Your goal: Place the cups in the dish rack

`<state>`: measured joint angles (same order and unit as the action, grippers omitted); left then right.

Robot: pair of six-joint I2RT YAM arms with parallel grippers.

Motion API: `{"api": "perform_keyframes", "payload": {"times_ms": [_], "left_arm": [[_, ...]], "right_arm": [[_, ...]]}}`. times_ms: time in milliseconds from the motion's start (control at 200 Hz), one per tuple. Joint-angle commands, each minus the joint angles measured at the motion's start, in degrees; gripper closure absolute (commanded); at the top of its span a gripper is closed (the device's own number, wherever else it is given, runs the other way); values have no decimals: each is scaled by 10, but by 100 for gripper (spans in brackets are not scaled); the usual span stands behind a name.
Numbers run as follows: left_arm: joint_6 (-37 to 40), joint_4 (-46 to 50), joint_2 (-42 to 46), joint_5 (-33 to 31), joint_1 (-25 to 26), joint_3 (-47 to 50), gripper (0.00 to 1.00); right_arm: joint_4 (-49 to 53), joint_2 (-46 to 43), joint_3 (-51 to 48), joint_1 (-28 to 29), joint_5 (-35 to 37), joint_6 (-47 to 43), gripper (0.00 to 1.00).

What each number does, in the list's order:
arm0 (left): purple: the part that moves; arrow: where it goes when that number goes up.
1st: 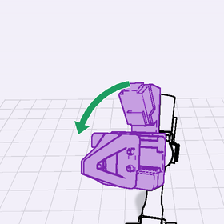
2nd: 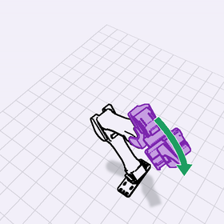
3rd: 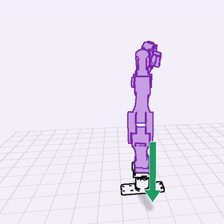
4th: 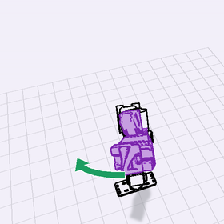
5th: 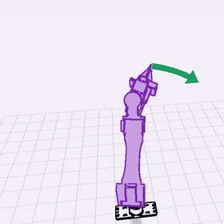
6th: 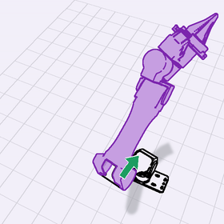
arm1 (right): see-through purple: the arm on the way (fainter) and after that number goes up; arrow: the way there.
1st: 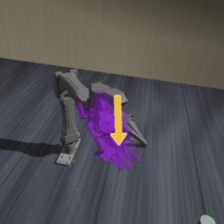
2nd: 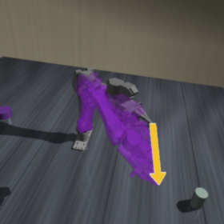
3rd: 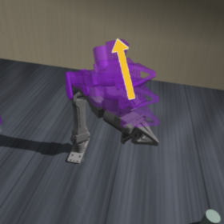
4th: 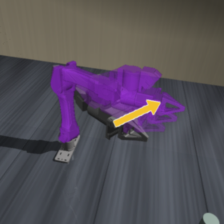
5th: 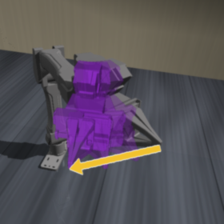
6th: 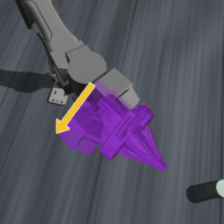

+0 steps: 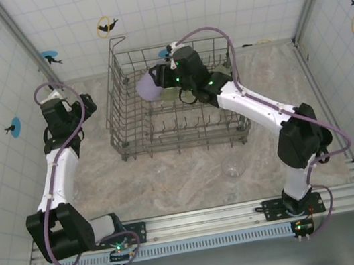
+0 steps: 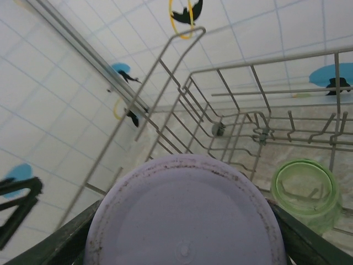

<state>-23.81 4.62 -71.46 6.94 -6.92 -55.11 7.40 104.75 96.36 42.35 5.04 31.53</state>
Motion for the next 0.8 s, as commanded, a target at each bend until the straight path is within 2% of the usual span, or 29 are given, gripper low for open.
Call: {"api": "perform_keyframes", "payload": {"times_ms": [0,175,791], "left_arm": [[15,-16,27,-26,-3,26,3],[-2,-22,28,-8,-4,31,3],[-18,-15,27,-1,-4,26,3]], "right_arm": [[60,31,48,15,68,-61,65],[71,56,73,45,135,-107,63],[105,111,133,57,179,-153,62]]}}
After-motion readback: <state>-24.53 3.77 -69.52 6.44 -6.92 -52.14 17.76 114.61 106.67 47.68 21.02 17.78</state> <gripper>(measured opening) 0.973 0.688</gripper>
